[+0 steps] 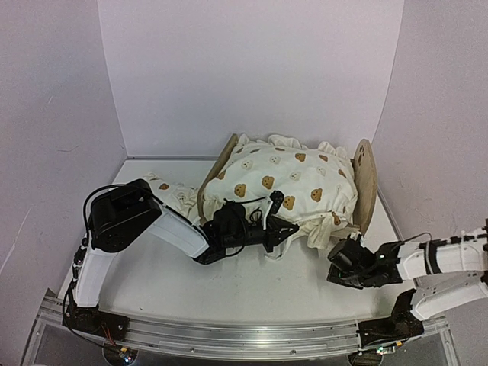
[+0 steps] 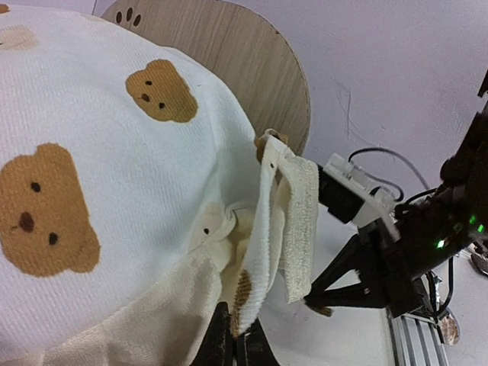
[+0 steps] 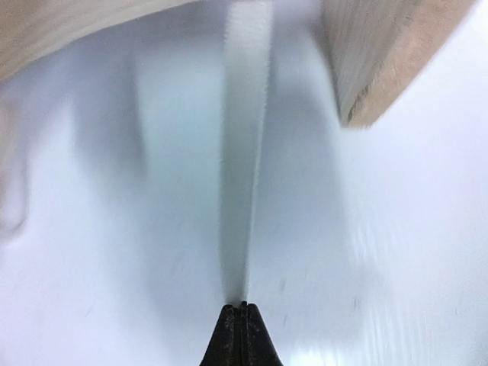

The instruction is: Set up the pet bed

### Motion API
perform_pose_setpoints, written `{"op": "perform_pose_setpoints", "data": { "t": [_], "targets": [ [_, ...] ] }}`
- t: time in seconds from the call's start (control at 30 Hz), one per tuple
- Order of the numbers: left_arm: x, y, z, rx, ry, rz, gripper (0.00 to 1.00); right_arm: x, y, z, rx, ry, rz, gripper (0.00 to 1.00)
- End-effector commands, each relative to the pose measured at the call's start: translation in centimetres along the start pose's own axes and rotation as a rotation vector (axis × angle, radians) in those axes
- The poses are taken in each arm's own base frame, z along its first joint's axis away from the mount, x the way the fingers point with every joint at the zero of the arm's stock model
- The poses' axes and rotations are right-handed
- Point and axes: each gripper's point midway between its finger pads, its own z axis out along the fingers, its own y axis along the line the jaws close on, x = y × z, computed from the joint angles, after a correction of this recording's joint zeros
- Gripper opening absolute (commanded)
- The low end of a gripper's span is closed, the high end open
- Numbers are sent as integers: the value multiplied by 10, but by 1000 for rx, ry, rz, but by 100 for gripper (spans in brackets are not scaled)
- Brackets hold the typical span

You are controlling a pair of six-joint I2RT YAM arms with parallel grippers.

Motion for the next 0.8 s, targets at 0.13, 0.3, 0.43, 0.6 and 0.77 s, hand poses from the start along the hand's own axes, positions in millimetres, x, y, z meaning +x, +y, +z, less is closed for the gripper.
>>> {"op": "perform_pose_setpoints", "data": {
  "t": [0.13,0.3,0.43,0.6,0.77],
  "targets": [
    [-33,-56,19,132,-58,45,0,13,12,-88,-260,195,-132,0],
    [-31,-81,42,185,-58,64,0,-17,40,-134,-441,87,-292,0],
    [-18,-93,62,207,-33,87,0,-47,72,-182,-644,-66,-402,0],
    [-4,-88,77,197,-4,71,0,-65,93,-223,-792,-168,-469,0],
    [1,-87,92,208,3,63,0,-74,100,-240,-839,-219,-493,0]
  ]
}}
